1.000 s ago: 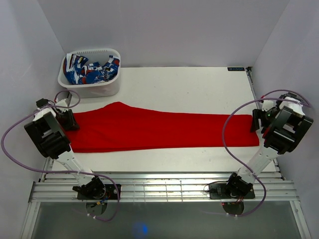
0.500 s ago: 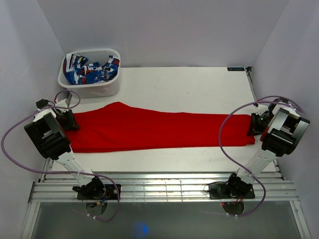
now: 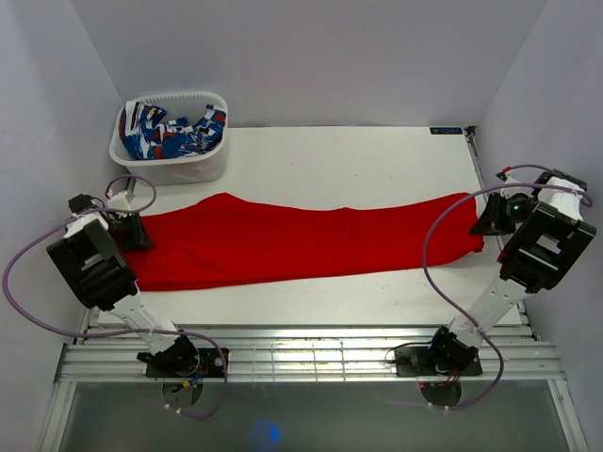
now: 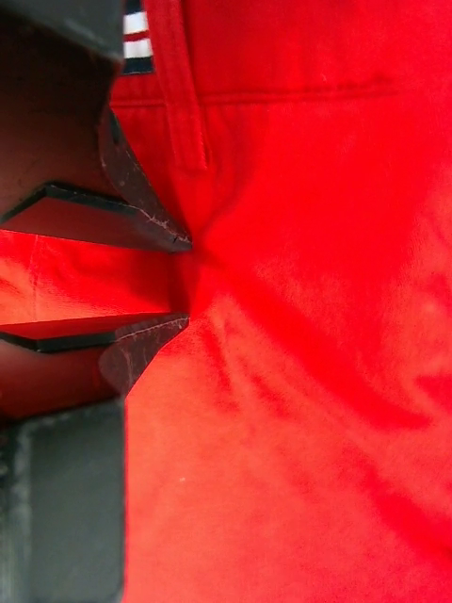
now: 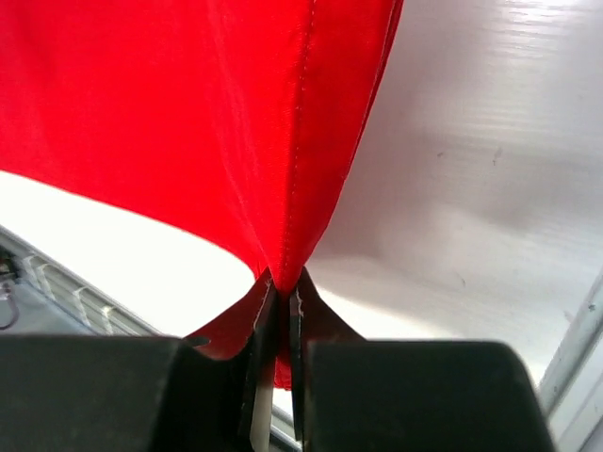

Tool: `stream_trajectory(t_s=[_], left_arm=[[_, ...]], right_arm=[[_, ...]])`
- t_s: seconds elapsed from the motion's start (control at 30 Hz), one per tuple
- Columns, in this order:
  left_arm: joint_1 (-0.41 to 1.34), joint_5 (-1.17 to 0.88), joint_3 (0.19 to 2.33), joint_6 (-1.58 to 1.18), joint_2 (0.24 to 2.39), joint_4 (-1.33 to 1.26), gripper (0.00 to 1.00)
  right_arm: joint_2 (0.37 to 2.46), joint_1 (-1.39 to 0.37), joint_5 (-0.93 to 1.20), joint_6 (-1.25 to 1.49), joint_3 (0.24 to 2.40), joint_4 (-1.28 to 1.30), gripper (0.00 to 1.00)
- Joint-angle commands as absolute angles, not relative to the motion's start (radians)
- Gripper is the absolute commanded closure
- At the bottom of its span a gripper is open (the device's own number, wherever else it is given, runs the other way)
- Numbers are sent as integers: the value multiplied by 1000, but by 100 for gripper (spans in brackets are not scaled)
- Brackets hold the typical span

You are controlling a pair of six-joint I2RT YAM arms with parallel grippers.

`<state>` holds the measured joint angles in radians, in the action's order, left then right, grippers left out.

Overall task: Fold and stack the trousers
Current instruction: Fold the trousers

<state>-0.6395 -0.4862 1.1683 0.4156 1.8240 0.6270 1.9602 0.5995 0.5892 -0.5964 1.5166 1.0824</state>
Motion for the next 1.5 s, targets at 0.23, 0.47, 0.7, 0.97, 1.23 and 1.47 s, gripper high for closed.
stream_trajectory(t_s=[0.23, 0.47, 0.7, 0.97, 1.23, 1.47], left_arm=[[-563, -644, 1031, 469, 1596, 696, 47], [-528, -644, 1000, 453, 1549, 701, 38], [-528, -630, 983, 434, 1597, 678, 38], [-528, -581, 946, 403, 1654, 635, 39], [-528, -577, 957, 371, 1721, 614, 39], [-528, -557, 922, 379, 1717, 591, 39]], right_arm=[[1870, 710, 775, -739, 1672, 1310, 92], [1786, 518, 1052, -649, 1615, 1256, 92], [1625, 220, 1172, -297, 1349, 806, 92], [1577, -148, 1008, 138, 1149, 184, 92], [1696, -369, 891, 492, 1120, -222, 92], [1839, -511, 810, 633, 1173, -411, 92]])
